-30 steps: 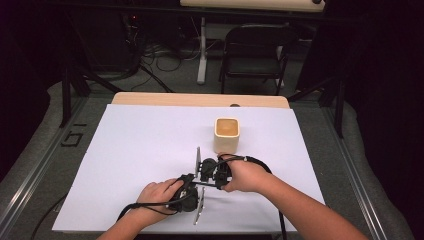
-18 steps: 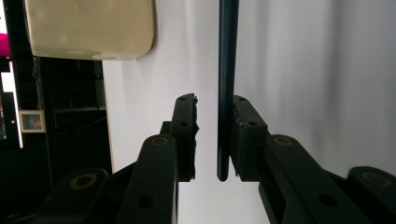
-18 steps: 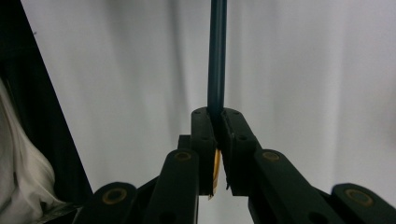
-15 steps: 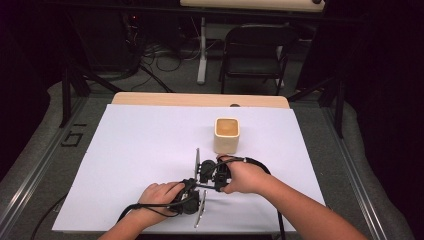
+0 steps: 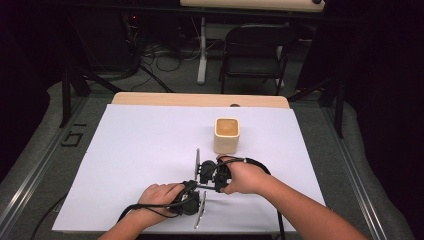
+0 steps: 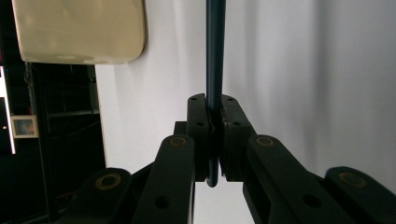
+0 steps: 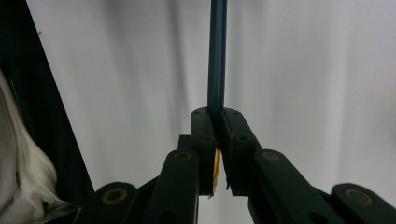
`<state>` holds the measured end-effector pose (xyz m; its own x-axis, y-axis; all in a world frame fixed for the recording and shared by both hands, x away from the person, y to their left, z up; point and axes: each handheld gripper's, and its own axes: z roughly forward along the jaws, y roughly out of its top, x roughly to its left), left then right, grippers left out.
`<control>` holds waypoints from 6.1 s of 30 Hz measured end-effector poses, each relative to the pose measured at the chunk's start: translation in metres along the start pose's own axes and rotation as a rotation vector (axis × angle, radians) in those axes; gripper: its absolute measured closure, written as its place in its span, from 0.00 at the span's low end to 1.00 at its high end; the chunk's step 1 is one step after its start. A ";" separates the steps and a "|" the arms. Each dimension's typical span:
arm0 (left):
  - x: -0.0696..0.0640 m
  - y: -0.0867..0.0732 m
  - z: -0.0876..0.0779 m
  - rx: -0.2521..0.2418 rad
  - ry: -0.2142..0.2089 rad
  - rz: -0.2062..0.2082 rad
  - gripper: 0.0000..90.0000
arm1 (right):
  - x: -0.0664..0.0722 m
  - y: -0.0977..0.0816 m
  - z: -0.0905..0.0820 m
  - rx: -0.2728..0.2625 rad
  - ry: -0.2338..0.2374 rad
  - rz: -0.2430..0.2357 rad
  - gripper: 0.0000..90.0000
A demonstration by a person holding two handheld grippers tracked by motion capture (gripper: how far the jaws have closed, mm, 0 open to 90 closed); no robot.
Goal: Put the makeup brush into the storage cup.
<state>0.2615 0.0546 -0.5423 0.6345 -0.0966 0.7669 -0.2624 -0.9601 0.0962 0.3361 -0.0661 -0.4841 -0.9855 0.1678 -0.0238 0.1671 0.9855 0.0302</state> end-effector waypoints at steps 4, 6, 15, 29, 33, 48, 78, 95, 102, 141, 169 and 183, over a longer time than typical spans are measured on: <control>0.000 0.000 0.000 0.002 -0.001 -0.008 0.94 | 0.000 0.000 -0.001 -0.006 0.001 0.002 0.94; 0.000 0.000 0.000 0.004 0.003 -0.008 0.94 | 0.000 0.000 -0.001 -0.007 0.000 0.004 0.93; 0.000 -0.001 0.000 0.003 0.000 -0.023 0.94 | 0.000 0.000 -0.001 -0.010 -0.003 0.004 0.93; 0.002 -0.005 0.001 0.010 -0.006 -0.046 0.94 | -0.007 -0.013 -0.007 -0.052 -0.028 0.046 0.61; 0.004 -0.008 0.000 0.010 -0.016 -0.080 0.94 | -0.009 -0.021 -0.009 -0.090 -0.036 0.076 0.55; 0.016 -0.027 0.002 0.018 -0.107 -0.322 0.94 | -0.018 -0.060 -0.014 -0.264 -0.047 0.240 0.52; 0.035 -0.057 0.004 -0.175 -0.303 -0.777 0.94 | -0.017 -0.091 0.006 -0.561 -0.064 0.435 0.55; 0.038 -0.073 0.010 -0.312 -0.429 -0.995 0.94 | -0.008 -0.091 0.023 -0.702 -0.057 0.494 0.58; 0.037 -0.077 0.013 -0.375 -0.461 -1.079 0.94 | -0.007 -0.091 0.029 -0.742 -0.018 0.534 0.58; 0.024 -0.062 0.023 -0.543 -0.561 -1.308 0.94 | -0.005 -0.104 0.028 -1.175 0.149 0.748 0.68; 0.018 -0.050 0.027 -0.625 -0.583 -1.363 0.94 | -0.008 -0.102 0.019 -1.332 0.167 0.814 0.75; 0.016 -0.041 0.025 -0.587 -0.570 -1.282 0.94 | -0.009 -0.105 0.018 -1.350 0.198 0.833 0.78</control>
<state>0.3007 0.0862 -0.5499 0.8034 0.4785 -0.3543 0.5108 -0.2484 0.8230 0.3284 -0.1705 -0.5053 -0.6423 0.5110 0.5713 0.5950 -0.1375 0.7919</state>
